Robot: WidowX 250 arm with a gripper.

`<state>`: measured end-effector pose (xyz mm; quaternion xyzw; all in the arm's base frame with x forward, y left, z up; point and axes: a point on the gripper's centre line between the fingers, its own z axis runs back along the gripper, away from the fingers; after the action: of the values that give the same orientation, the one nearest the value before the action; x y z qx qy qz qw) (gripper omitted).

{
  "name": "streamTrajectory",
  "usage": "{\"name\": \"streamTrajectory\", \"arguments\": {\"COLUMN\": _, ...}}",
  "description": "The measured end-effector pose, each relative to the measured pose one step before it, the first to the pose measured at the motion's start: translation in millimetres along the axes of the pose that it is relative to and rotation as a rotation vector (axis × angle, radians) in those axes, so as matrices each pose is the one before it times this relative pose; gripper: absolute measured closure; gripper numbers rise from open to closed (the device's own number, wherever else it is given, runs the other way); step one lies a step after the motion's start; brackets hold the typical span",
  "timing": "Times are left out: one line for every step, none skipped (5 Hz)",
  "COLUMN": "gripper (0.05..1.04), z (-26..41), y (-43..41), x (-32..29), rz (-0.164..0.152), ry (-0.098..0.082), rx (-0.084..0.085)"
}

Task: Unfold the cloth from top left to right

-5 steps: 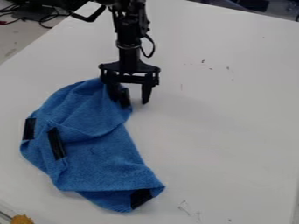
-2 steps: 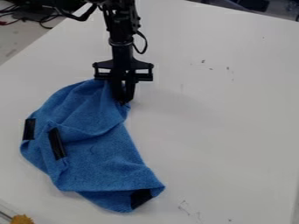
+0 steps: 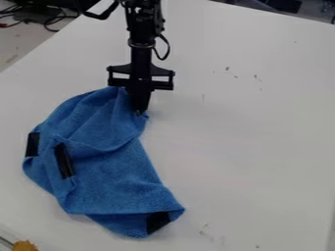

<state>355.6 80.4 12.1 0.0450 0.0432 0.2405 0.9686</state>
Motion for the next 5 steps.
{"name": "streamTrajectory", "arguments": {"gripper": 1.009, "z": 37.99, "y": -4.05, "x": 20.8, "rz": 0.1322, "ry": -0.0212, "rx": -0.0264}}
{"name": "streamTrajectory", "arguments": {"gripper": 1.01, "z": 1.06, "y": -0.05, "x": 23.76, "rz": 0.1088, "ry": 0.0192, "rx": -0.0712}}
{"name": "streamTrajectory", "arguments": {"gripper": 1.011, "z": -1.99, "y": 6.73, "x": 29.61, "rz": 0.1213, "ry": -0.0108, "rx": -0.0624}}
{"name": "streamTrajectory", "arguments": {"gripper": 1.011, "z": -7.42, "y": 6.6, "x": 19.94, "rz": 0.1626, "ry": 0.0145, "rx": -0.0545}}
{"name": "streamTrajectory", "arguments": {"gripper": 1.011, "z": -8.4, "y": -1.6, "x": 13.49, "rz": 0.1181, "ry": 0.021, "rx": -0.0367}}
